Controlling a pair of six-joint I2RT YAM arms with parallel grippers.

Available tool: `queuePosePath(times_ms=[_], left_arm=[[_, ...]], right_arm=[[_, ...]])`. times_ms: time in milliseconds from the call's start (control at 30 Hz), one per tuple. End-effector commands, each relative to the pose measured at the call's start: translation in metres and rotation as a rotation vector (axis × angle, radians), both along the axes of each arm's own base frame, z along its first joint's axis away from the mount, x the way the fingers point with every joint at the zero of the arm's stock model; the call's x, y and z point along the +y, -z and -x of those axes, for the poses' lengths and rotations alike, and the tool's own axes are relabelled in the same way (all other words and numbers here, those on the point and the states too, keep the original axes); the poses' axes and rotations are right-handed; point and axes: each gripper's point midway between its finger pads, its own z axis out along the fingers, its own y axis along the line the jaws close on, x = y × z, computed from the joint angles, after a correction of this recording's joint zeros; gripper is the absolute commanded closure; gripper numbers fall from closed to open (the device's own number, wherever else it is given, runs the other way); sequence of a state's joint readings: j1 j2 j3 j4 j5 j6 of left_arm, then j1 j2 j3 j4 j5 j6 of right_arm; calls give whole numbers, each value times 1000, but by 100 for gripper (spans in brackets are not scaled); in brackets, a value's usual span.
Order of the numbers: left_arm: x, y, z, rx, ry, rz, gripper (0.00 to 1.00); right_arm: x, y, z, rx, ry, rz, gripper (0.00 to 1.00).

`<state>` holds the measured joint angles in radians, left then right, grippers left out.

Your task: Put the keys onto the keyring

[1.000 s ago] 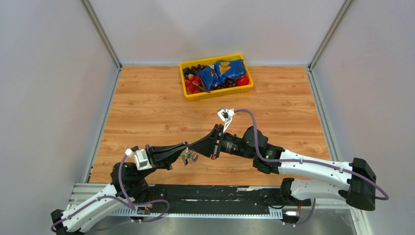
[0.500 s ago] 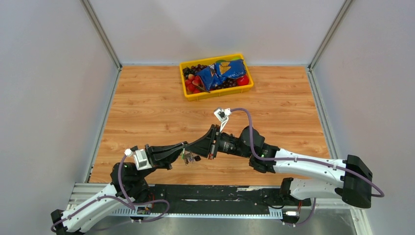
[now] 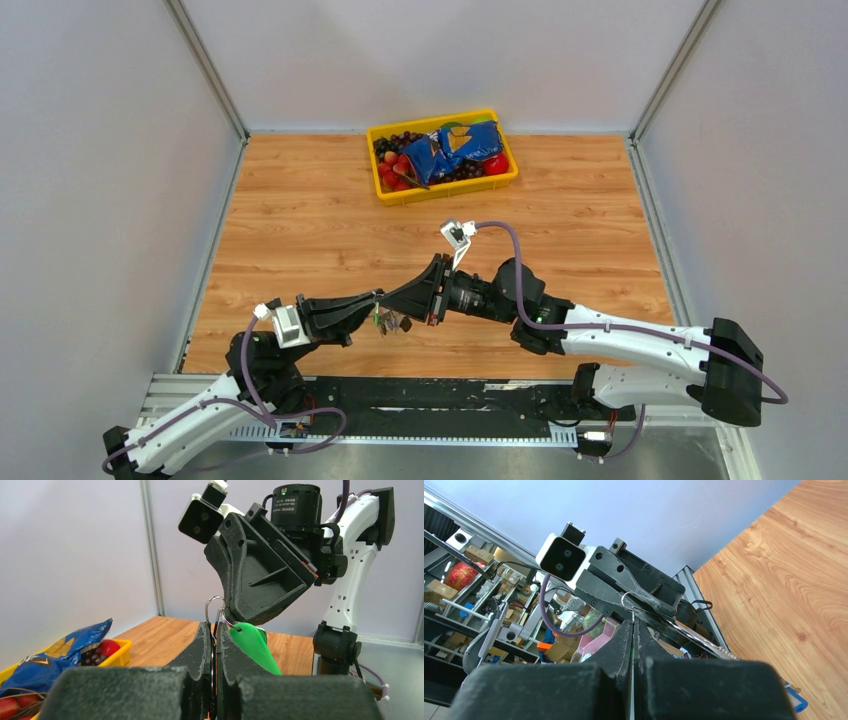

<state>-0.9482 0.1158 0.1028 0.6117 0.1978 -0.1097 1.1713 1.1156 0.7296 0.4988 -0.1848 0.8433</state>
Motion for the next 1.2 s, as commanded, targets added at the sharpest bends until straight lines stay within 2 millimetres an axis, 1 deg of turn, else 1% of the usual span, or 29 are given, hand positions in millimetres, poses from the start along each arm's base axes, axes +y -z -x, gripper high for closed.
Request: queuePosePath(times_ms=[0, 200, 300, 400, 533, 800, 933, 1000, 1067, 1167], left_arm=[[-4, -6, 10, -25, 56, 4, 99], [-7, -5, 10, -22, 64, -6, 99], [-7, -5, 11, -24, 68, -7, 99], [-8, -4, 12, -24, 76, -12, 99], [-9, -4, 13, -26, 82, -12, 99], [-12, -5, 17, -28, 115, -19, 99], [-10, -7, 17, -31, 110, -12, 100], [-10, -7, 17, -31, 108, -10, 100], [-9, -7, 16, -28, 103, -8, 100], [-8, -8, 17, -29, 105, -6, 100]], right_arm=[[-5, -46, -1, -81, 24, -119, 100], [-4, -57, 1, -105, 11, -137, 100], [-5, -61, -1, -117, 25, -144, 100], [-7, -70, -4, -139, 44, -158, 100], [-5, -73, -6, -150, 55, -153, 100], [5, -71, -8, -170, 39, -150, 100], [5, -70, -7, -172, 35, -141, 100], [6, -65, -9, -162, 41, -121, 100], [7, -54, -11, -150, 46, -80, 100], [6, -44, -11, -143, 47, -47, 100]])
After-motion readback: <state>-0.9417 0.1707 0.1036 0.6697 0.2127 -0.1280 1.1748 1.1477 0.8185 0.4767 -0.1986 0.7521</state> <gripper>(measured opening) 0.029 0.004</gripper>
